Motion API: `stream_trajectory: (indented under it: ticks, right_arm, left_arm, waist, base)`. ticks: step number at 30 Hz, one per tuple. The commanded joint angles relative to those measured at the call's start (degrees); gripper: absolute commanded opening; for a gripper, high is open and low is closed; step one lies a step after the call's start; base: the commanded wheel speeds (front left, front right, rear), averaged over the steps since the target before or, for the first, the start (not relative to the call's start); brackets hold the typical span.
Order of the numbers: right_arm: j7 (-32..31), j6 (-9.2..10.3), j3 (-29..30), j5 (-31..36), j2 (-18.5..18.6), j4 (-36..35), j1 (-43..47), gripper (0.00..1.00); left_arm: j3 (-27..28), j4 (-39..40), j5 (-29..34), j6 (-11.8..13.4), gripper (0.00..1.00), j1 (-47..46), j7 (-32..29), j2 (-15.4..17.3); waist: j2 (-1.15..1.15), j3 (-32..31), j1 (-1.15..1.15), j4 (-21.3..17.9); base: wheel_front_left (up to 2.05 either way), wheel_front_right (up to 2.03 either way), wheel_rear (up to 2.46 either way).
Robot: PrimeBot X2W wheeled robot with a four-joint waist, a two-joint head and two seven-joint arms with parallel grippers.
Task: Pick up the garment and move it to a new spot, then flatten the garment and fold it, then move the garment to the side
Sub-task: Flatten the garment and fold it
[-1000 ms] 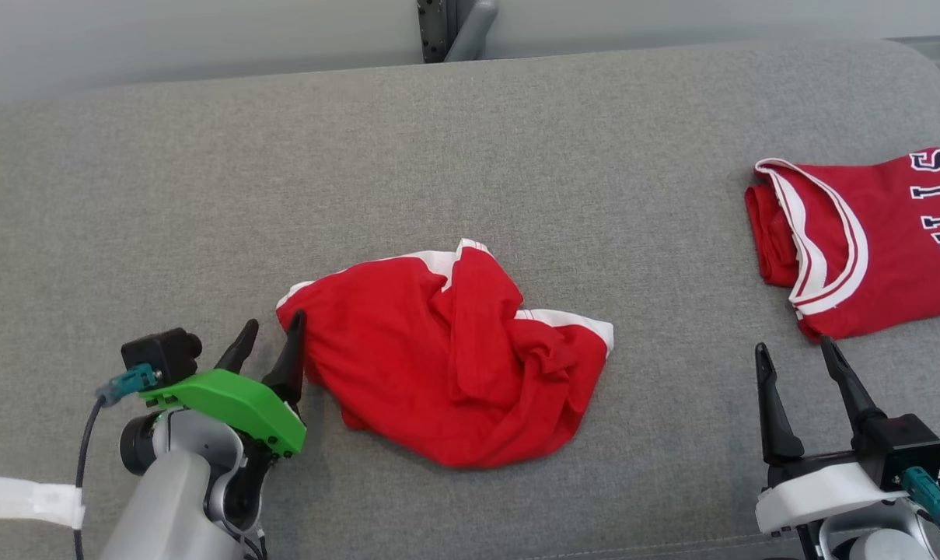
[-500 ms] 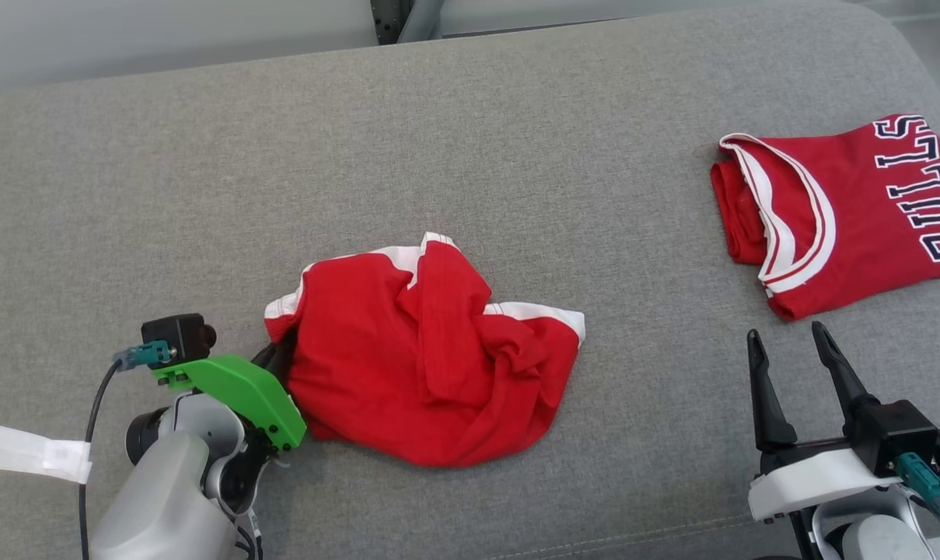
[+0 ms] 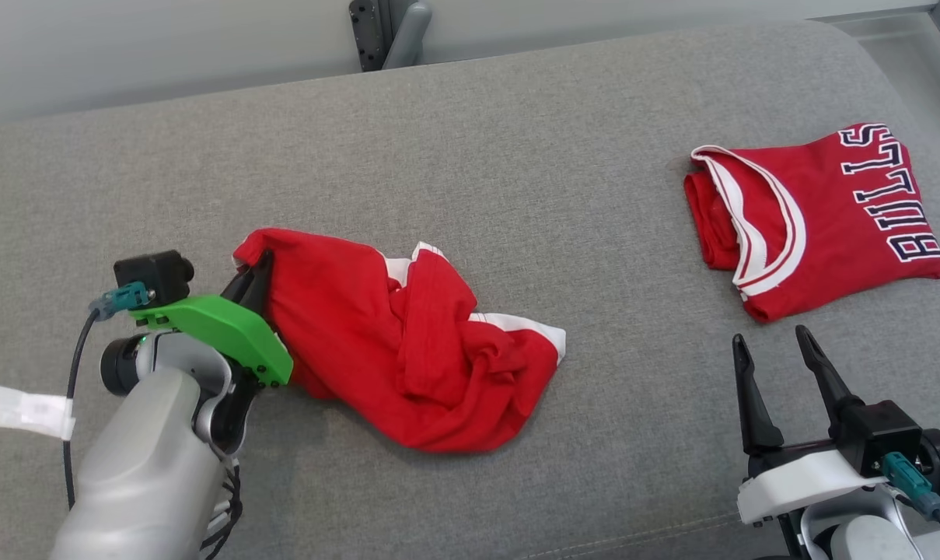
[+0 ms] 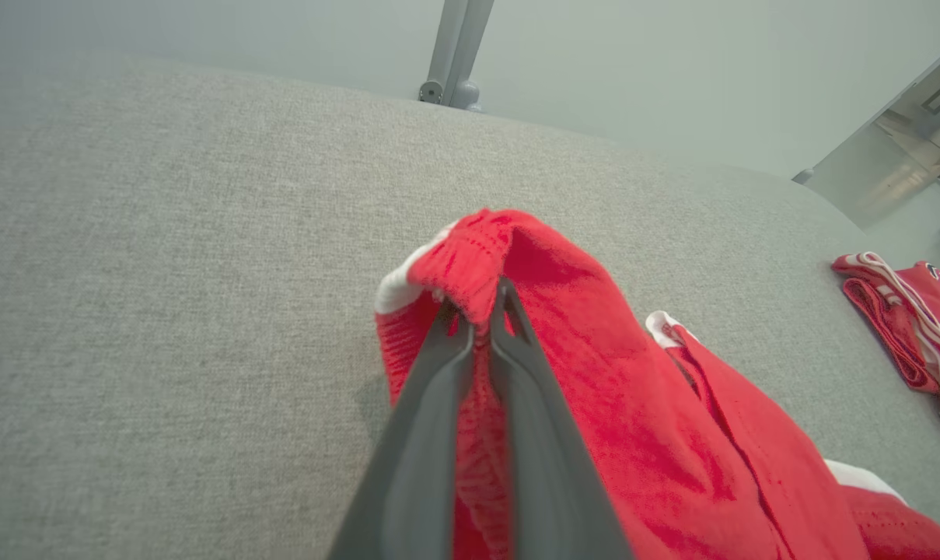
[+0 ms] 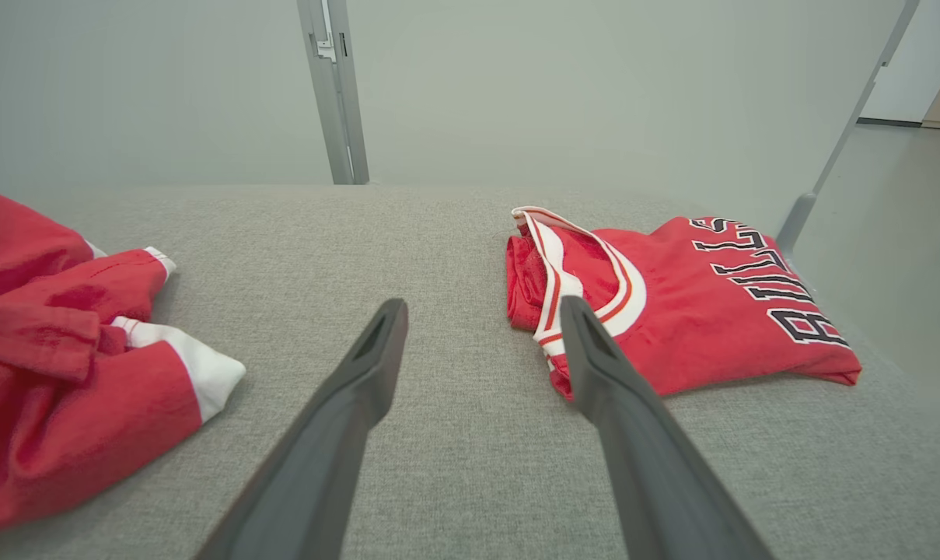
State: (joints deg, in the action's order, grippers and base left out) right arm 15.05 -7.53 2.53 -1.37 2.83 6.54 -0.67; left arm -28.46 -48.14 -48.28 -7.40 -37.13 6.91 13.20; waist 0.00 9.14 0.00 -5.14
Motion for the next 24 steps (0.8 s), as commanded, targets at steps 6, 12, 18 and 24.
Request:
stream_trajectory:
  ticks: [6, 12, 18, 24]
  right_arm:
    - [0.2, 0.09, -0.8, -0.3, 0.1, 0.6, 0.2, 1.0]
    - [0.2, 0.09, -1.0, -0.6, 0.1, 0.6, 0.6, 1.0]
    - [0.2, 0.09, -0.6, -0.8, 0.1, 0.6, 1.3, 1.0]
    - [0.2, 0.09, 0.3, -1.1, 0.1, 0.3, 1.8, 1.0]
  left_arm:
    - [-1.9, -1.7, 2.8, -0.1, 0.0, -8.0, 4.1, -2.2]
    - [-3.2, -1.9, 5.0, -0.1, 0.0, -15.0, 6.3, -4.8]
    - [-2.2, 1.1, 8.1, 1.6, 0.0, -20.9, 8.1, -7.2]
    - [1.2, 14.0, 13.4, 1.8, 0.0, -13.0, 8.2, -8.6]
  waist:
    - [0.0, -2.6, 0.0, -2.9]
    - [0.0, -3.3, 0.0, -4.5]
    - [0.0, -3.9, 0.0, -5.8]
    - [0.0, -4.4, 0.0, -5.9]
  base:
    - [0.0, 0.0, 0.0]
    - [0.0, 0.0, 0.0]
    - [0.0, 0.0, 0.0]
    - [0.0, 0.0, 0.0]
